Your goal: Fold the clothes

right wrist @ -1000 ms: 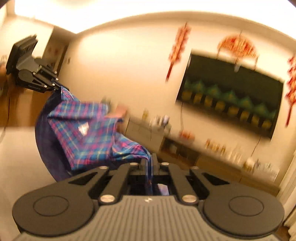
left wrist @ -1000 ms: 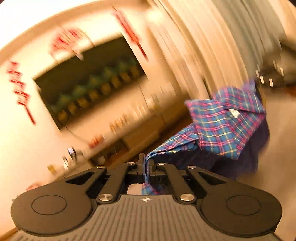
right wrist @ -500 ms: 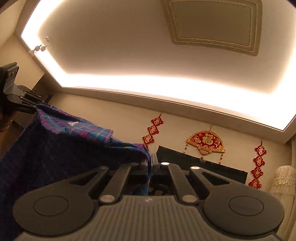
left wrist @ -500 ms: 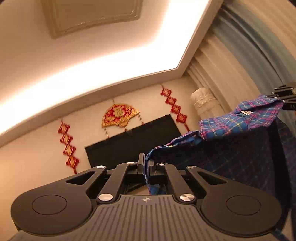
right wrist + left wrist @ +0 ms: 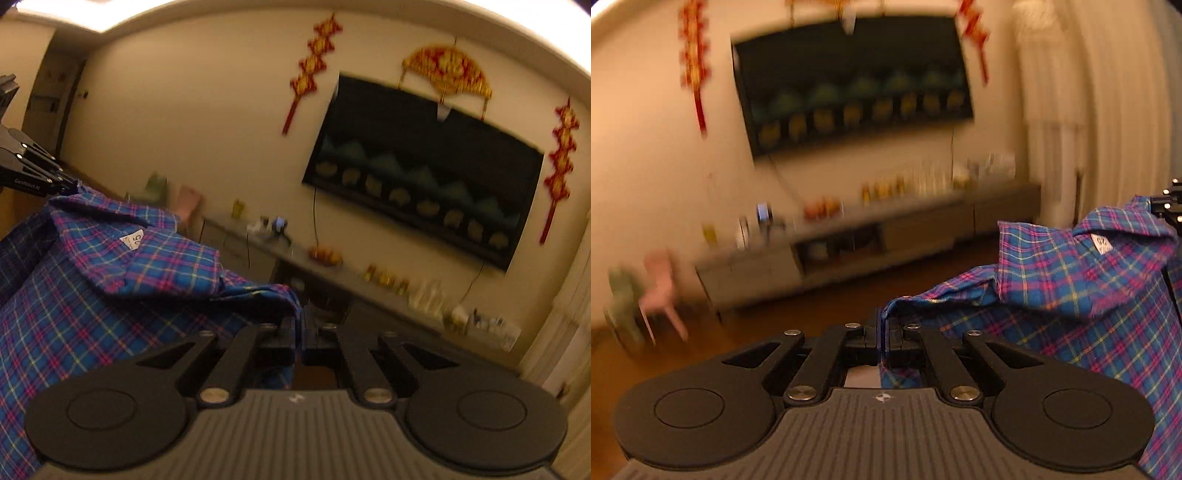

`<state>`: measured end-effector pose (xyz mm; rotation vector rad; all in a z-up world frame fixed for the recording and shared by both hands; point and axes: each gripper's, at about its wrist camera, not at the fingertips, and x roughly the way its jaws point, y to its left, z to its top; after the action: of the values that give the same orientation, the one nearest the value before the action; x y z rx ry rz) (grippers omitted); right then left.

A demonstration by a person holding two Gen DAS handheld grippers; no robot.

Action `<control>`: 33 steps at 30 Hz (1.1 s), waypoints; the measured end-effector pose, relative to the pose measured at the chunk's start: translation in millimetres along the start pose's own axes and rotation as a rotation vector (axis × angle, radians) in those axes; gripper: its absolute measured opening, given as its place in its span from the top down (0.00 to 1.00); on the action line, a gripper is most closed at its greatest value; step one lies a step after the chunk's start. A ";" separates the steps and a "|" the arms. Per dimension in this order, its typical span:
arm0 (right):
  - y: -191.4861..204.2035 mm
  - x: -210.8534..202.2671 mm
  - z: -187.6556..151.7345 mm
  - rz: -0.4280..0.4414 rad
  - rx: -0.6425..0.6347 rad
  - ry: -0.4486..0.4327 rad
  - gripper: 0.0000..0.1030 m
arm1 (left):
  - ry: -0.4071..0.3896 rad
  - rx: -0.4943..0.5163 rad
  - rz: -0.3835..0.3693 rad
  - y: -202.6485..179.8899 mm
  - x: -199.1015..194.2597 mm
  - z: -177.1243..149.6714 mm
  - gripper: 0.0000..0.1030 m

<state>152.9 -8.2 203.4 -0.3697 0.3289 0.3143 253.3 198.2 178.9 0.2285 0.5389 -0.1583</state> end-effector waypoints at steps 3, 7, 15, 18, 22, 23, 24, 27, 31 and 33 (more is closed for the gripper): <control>-16.6 129.0 -59.2 -0.008 0.056 0.217 0.98 | 0.186 -0.038 0.000 2.8 128.9 -42.7 0.98; -20.8 246.1 -142.9 -0.080 0.163 0.445 0.80 | 0.398 -0.042 0.051 -11.0 249.6 -102.1 0.95; -54.1 199.7 -189.4 -0.090 0.362 0.411 0.53 | 0.270 -0.001 0.030 0.0 160.7 -152.3 0.17; -48.6 110.8 -183.6 0.038 0.402 0.388 0.36 | 0.287 -0.050 -0.033 4.5 92.3 -185.9 0.12; 2.9 34.1 -209.8 0.247 0.442 0.464 0.32 | 0.394 -0.089 -0.051 -11.5 36.2 -242.2 0.11; 16.4 24.2 -214.8 0.279 0.439 0.482 0.32 | 0.416 -0.093 -0.051 -16.2 30.0 -254.2 0.11; 31.4 15.8 -220.7 0.299 0.427 0.499 0.32 | 0.430 -0.096 -0.050 -20.8 25.0 -264.9 0.11; 70.6 0.7 -235.9 0.277 0.384 0.545 0.36 | 0.455 -0.093 -0.040 -33.9 11.1 -293.3 0.16; 88.0 -18.4 -237.7 0.204 0.281 0.568 0.98 | 0.400 -0.109 -0.023 -28.0 1.2 -292.6 0.92; 74.1 -25.8 -230.3 0.172 0.275 0.539 0.98 | 0.341 -0.121 0.039 -7.9 -2.8 -277.7 0.96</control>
<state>44.9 -40.6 -12.1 -0.1485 0.9258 0.3292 113.5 262.0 -52.6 0.1476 0.8800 -0.0481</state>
